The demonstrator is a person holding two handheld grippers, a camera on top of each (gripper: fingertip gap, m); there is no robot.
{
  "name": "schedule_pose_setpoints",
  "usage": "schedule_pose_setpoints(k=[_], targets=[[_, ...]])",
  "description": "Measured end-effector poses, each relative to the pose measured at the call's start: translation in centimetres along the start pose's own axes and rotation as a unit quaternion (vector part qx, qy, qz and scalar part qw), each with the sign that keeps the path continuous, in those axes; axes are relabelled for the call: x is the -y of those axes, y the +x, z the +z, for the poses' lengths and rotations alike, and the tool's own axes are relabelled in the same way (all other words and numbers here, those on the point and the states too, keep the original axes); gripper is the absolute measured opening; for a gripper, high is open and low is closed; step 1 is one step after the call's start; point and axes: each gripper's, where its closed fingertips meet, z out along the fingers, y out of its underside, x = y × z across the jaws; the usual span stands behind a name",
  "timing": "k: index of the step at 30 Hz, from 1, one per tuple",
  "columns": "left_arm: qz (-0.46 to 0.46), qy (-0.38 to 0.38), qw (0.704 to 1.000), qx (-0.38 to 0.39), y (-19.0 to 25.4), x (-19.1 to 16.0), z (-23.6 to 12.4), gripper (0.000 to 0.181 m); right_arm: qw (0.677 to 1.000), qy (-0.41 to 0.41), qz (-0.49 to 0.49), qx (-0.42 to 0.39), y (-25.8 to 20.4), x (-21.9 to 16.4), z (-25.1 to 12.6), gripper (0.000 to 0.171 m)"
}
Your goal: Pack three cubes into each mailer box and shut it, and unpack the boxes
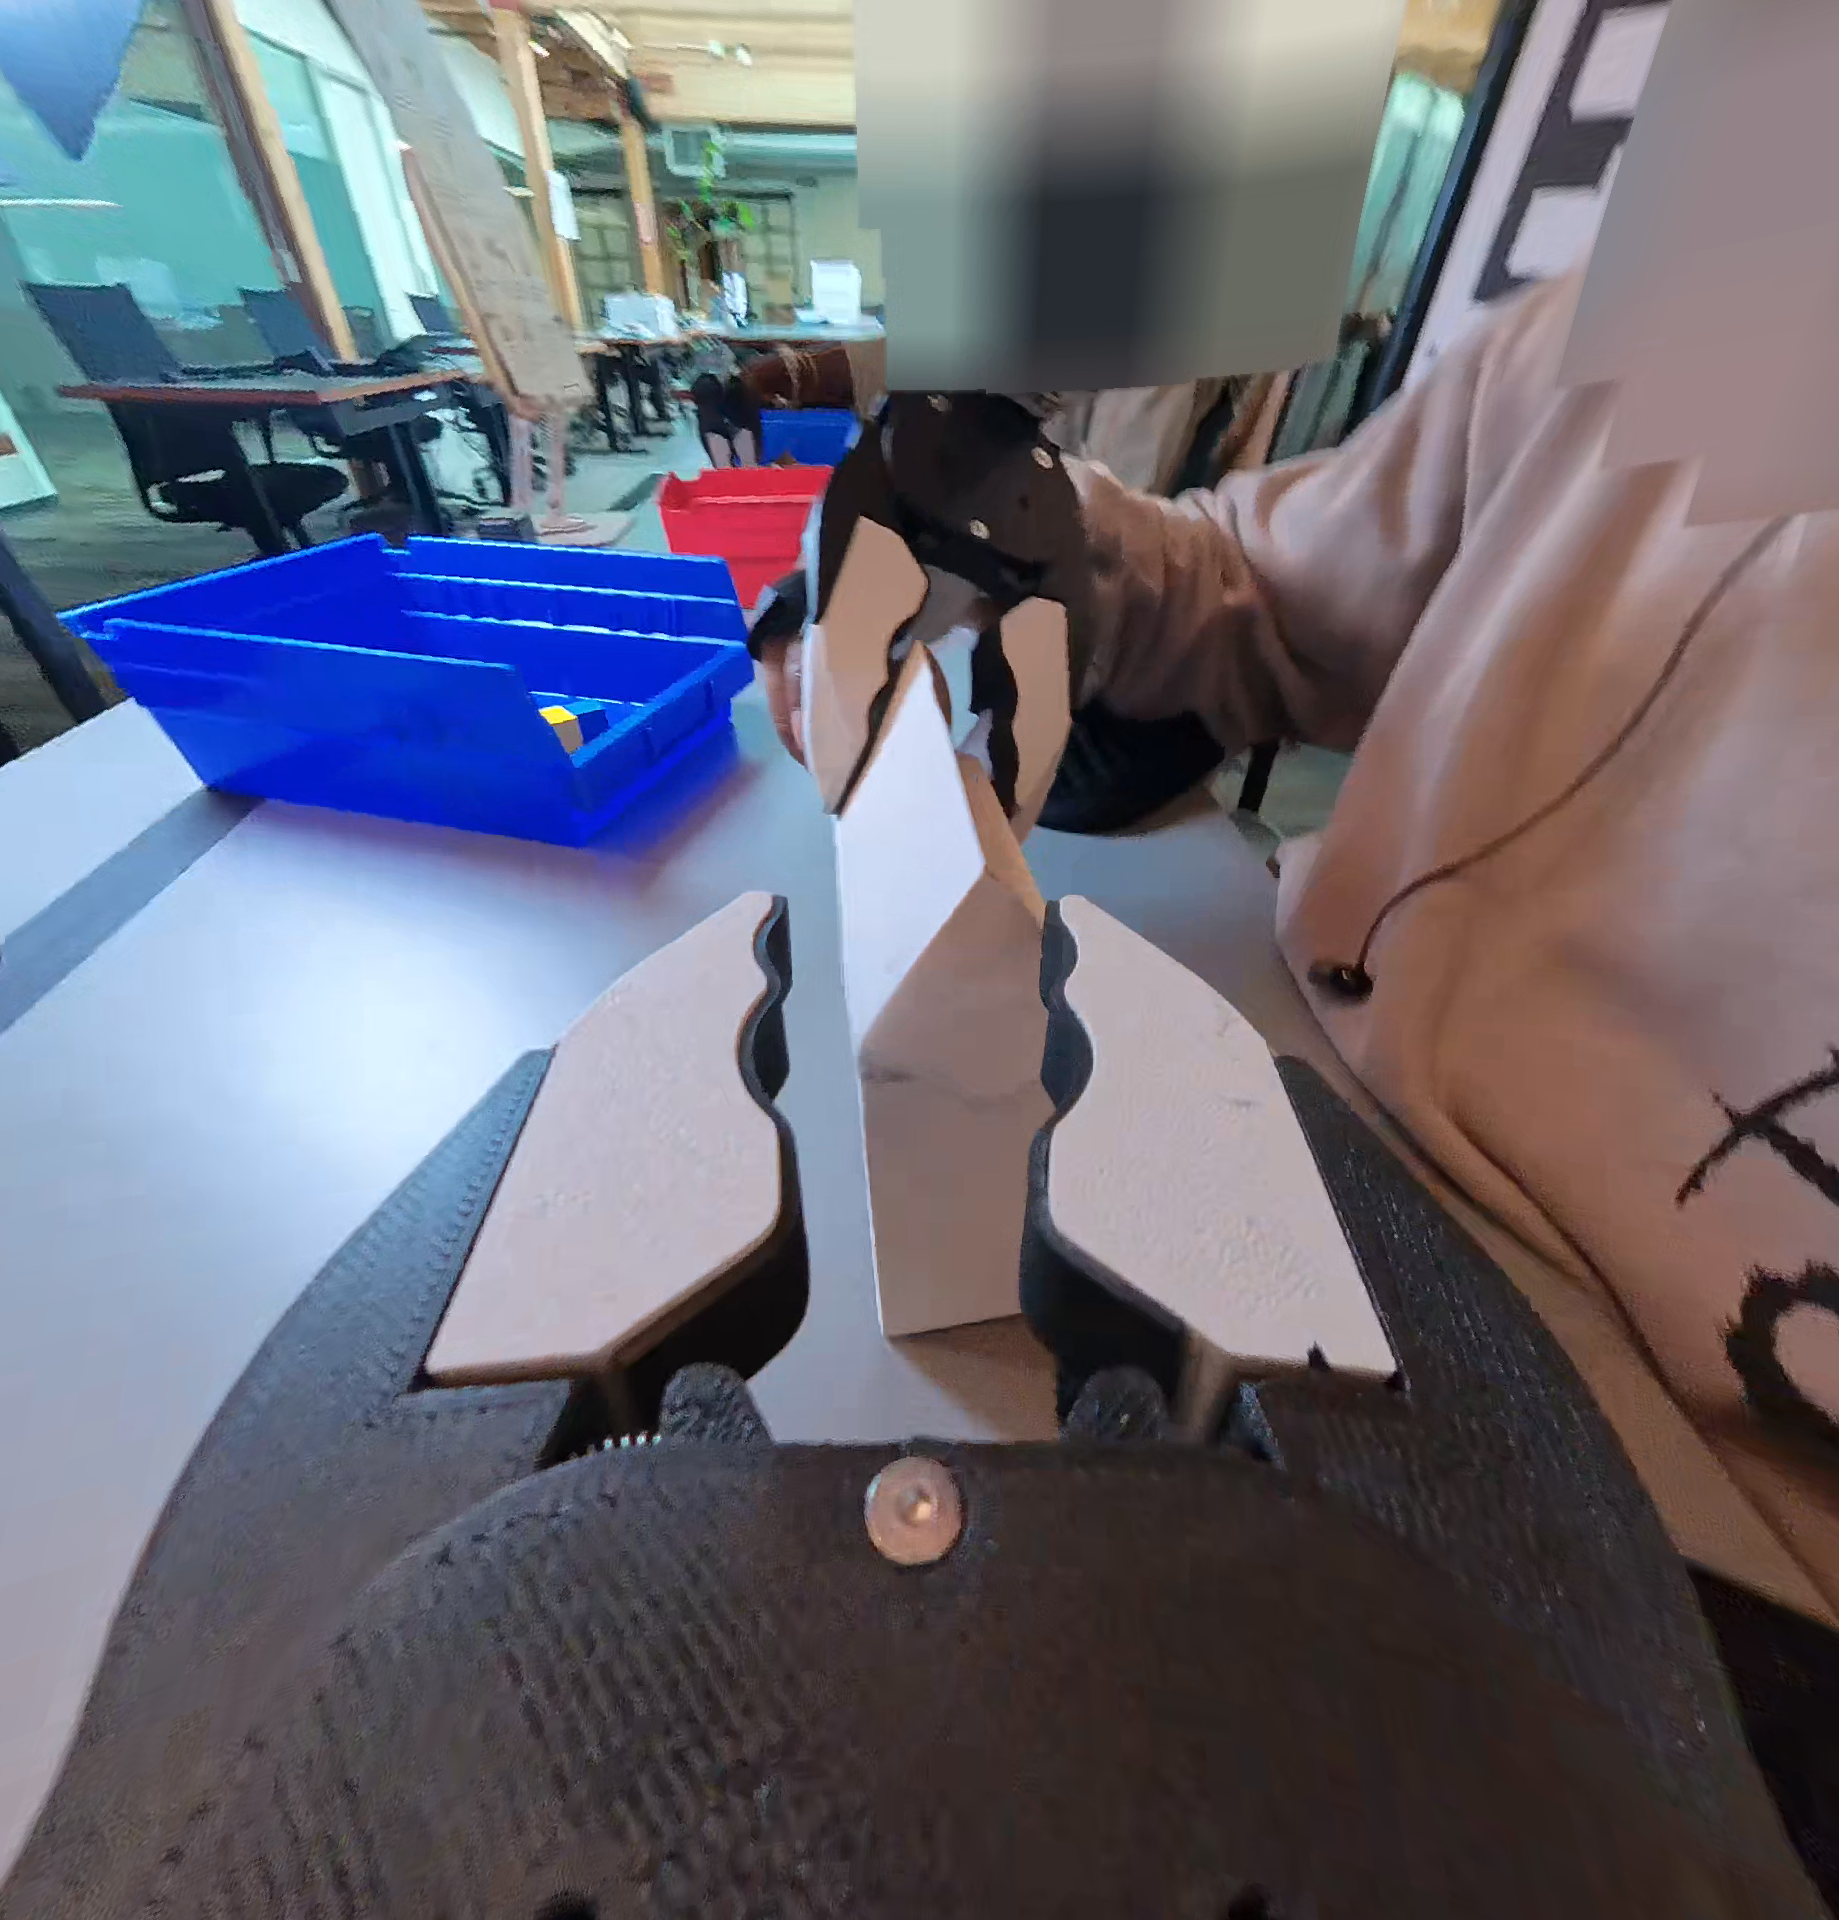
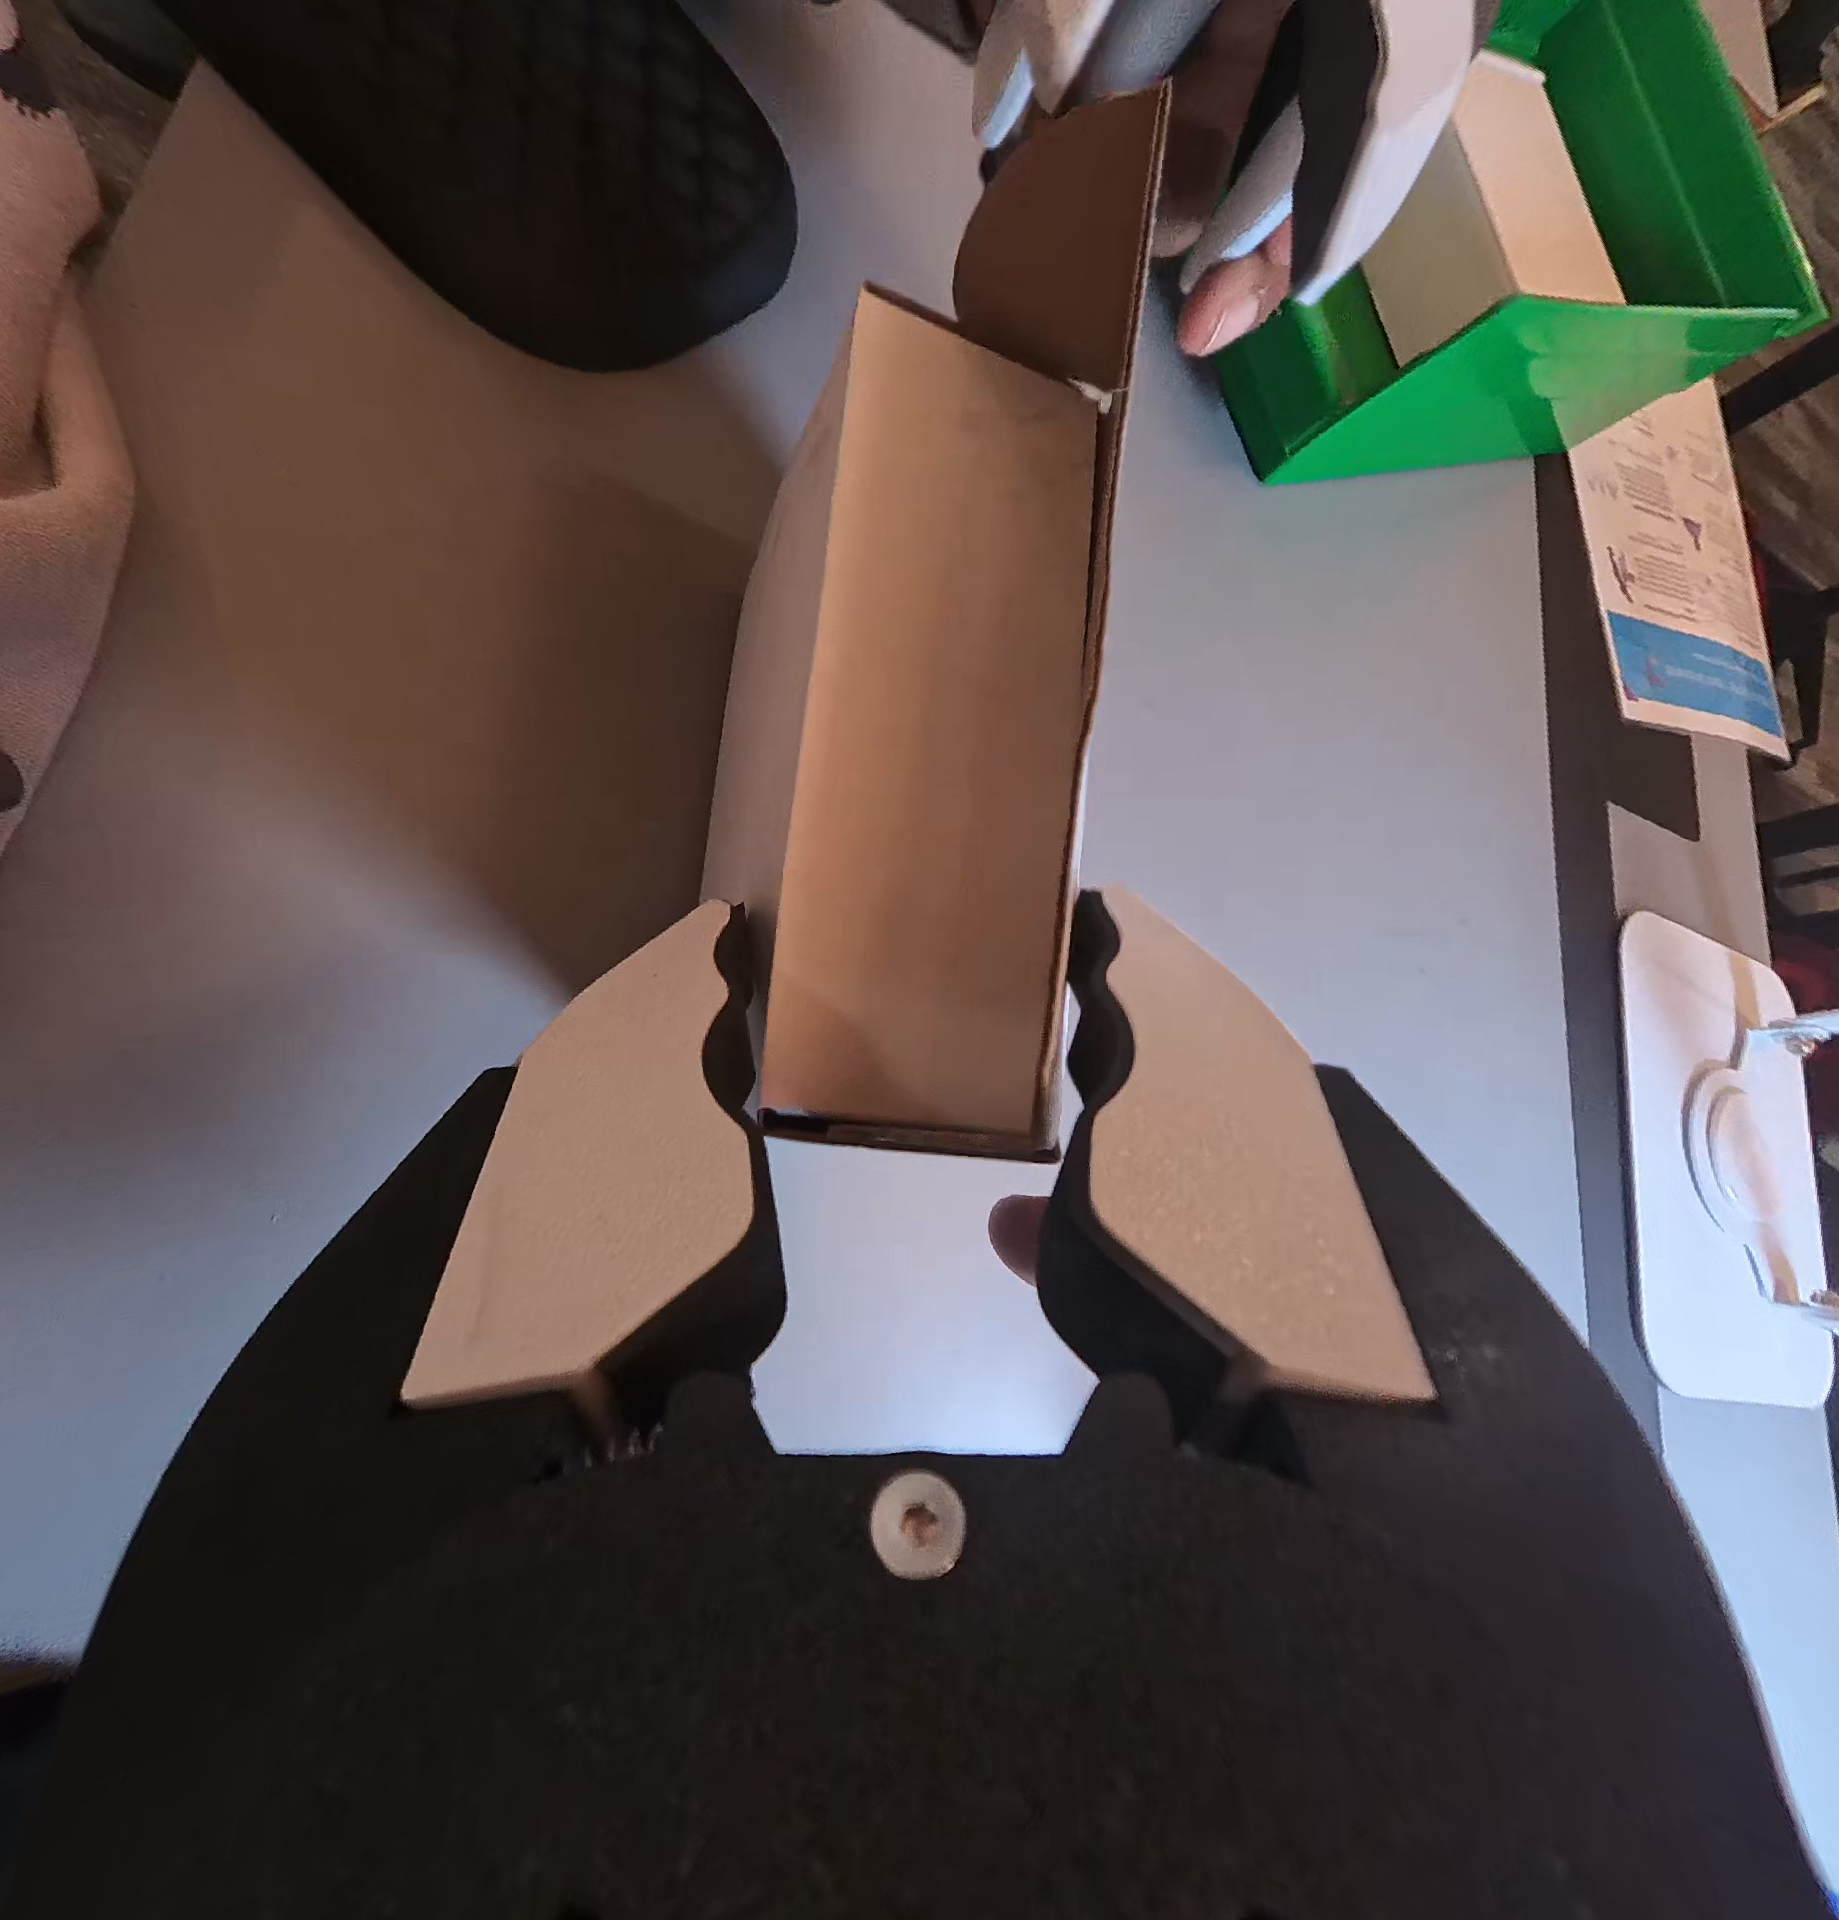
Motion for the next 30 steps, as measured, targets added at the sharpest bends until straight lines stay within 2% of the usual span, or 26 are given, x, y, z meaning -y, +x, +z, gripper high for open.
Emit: schedule_pose_setpoints(k=[6, 8, 11, 14, 20, 24, 26, 30], targets=[[0.079, -0.157, 0.984, -0.042, 1.2, -1.7, 0.1, 0.05, 1.0, 0.006, -0.01, 0.019, 0.0, 0.1, 0.1, 0.059], [0.111, -0.213, 0.97, -0.042, 0.9, -2.5, 0.4, 0.047, 1.0, 0.009, -0.012, 0.02, 0.0, 0.1, 0.1, 0.059], [0.129, -0.253, 0.956, -0.073, 1.4, -2.8, 1.2, 0.038, 1.0, 0.01, -0.013, 0.021, -0.1, 0.1, 0.1, 0.059], [0.109, -0.253, 0.959, -0.074, 0.9, -2.4, 1.4, 0.037, 1.0, 0.007, -0.011, 0.016, 0.1, -0.1, 0.0, 0.059], [0.0, -0.161, 0.984, -0.08, 0.4, -1.9, 1.5, 0.035, 1.0, 0.003, -0.01, 0.01, 0.1, -0.1, 0.0, 0.059], [-0.052, -0.138, 0.987, -0.069, 0.1, -1.8, 1.4, 0.034, 1.0, -0.001, -0.007, 0.008, 0.2, 0.0, 0.3, 0.06], [-0.034, -0.145, 0.987, -0.064, 0.4, -2.2, 1.3, 0.035, 1.0, -0.001, -0.007, 0.008, 0.1, 0.0, 0.3, 0.06], [0.071, -0.196, 0.978, -0.031, 0.8, -2.9, 1.3, 0.036, 1.0, -0.005, -0.004, 0.009, 0.1, 0.0, 0.4, 0.059]])
